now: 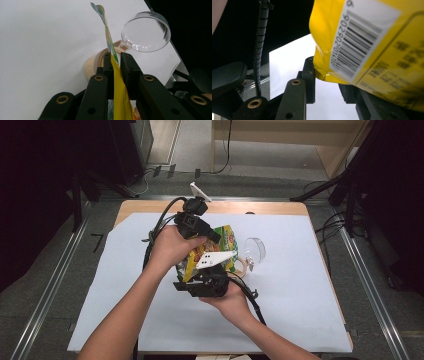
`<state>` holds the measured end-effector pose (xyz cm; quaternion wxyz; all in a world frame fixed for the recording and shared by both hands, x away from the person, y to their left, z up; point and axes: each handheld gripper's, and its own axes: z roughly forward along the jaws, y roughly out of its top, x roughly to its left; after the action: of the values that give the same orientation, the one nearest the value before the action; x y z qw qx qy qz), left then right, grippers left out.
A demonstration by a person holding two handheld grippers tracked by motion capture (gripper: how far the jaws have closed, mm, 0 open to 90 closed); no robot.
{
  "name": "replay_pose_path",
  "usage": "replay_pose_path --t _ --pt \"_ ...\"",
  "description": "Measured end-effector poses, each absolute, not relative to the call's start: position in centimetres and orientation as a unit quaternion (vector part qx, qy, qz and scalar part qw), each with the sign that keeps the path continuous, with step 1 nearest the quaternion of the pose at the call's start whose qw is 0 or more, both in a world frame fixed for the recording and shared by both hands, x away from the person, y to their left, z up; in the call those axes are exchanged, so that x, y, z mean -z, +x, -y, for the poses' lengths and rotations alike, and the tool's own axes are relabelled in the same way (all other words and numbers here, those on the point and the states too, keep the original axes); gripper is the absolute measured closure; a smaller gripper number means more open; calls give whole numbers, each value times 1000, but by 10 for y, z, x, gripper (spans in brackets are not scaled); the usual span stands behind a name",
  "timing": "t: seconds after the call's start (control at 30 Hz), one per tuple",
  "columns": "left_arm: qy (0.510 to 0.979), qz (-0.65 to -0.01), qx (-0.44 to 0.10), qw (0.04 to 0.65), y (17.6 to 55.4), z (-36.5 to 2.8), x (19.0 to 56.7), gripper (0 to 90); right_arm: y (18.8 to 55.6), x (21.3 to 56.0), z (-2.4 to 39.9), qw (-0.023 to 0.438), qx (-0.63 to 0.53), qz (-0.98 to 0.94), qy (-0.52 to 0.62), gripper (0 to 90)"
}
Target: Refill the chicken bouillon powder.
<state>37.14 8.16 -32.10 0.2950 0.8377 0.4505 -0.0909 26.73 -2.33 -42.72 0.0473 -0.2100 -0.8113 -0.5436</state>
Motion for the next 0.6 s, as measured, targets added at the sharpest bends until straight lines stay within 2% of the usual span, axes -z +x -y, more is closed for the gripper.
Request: replay_pose_path --t 0.6 --pt "838 -451 98 292 369 -81 322 832 261 428 23 50 548 807 -215 700"
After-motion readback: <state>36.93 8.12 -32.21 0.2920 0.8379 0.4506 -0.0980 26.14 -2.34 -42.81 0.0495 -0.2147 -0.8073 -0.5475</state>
